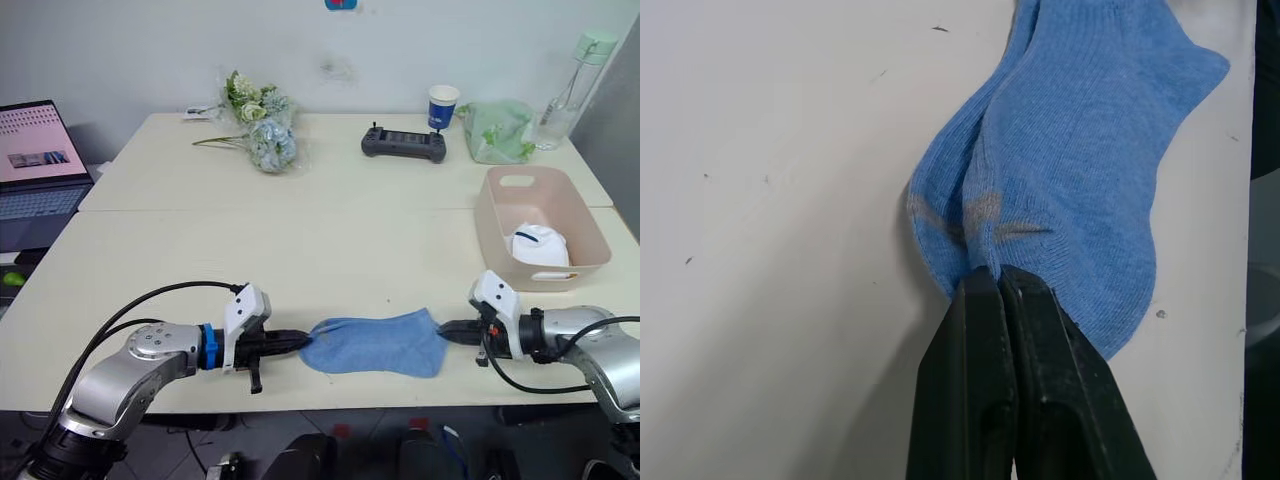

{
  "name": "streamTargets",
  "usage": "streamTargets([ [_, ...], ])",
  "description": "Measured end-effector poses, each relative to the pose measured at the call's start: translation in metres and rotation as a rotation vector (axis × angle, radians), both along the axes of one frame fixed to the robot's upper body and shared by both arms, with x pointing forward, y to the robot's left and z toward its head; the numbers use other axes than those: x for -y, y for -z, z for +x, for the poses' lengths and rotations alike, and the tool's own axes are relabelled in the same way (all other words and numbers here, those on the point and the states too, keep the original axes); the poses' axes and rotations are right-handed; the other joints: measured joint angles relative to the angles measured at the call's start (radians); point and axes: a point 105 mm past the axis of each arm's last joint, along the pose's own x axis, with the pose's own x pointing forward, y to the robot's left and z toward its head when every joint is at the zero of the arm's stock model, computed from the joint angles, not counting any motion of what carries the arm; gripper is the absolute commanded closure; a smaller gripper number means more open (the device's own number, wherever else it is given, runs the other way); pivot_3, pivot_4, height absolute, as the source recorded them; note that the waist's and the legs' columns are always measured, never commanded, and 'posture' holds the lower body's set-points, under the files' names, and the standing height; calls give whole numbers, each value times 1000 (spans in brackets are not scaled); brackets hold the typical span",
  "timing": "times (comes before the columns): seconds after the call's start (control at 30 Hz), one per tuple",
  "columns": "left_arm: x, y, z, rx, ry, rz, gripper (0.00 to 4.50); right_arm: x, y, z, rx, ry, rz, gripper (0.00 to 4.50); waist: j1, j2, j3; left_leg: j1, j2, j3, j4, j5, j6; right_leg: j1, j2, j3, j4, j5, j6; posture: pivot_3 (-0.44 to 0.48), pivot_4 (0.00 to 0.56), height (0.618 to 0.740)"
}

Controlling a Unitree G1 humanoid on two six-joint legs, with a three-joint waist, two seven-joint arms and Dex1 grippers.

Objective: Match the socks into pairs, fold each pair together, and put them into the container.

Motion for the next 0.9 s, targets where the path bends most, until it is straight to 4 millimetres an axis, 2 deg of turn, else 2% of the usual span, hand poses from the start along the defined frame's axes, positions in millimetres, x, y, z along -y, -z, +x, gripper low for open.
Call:
streamTargets([
  [0.1, -1, -1, 1, 4, -9, 1, 4500, -3, -5, 5, 19, 7, 13, 4475, 0, 0, 0, 0, 0, 0, 0, 0, 0, 0, 0, 0, 0, 0, 0, 0, 150, 740],
  [0.5, -2, -2, 7, 25, -42, 6, 4500, -4, 2, 6, -1, 12, -7, 4475, 0, 0, 0, 0, 0, 0, 0, 0, 0, 0, 0, 0, 0, 0, 0, 0, 150, 740],
  [0.53, -3, -1, 6, 20, -43, 10, 4500, -4, 2, 7, 4, 17, -11, 4266, -1, 0, 0, 0, 0, 0, 0, 0, 0, 0, 0, 0, 0, 0, 0, 0, 150, 740],
  [0.63, -4, 2, 4, 9, -42, 14, 3937, -3, 1, 9, 15, 25, -19, 3499, 0, 0, 0, 0, 0, 0, 0, 0, 0, 0, 0, 0, 0, 0, 0, 0, 150, 740],
  [0.73, -6, 1, 4, 15, -47, 15, 2992, -2, -1, 11, 23, 37, -20, 2425, 0, 0, 0, 0, 0, 0, 0, 0, 0, 0, 0, 0, 0, 0, 0, 0, 150, 740],
  [0.83, -12, -7, 10, 47, -76, 6, 2042, -6, -16, 14, 57, 42, 26, 2406, -1, 0, 0, 0, 0, 0, 0, 0, 0, 0, 0, 0, 0, 0, 0, 0, 150, 740],
  [0.9, -9, -22, 16, 113, -66, -22, 2042, -19, -33, 16, 106, 21, 84, 2406, -1, 0, 0, 0, 0, 0, 0, 0, 0, 0, 0, 0, 0, 0, 0, 0, 150, 740],
])
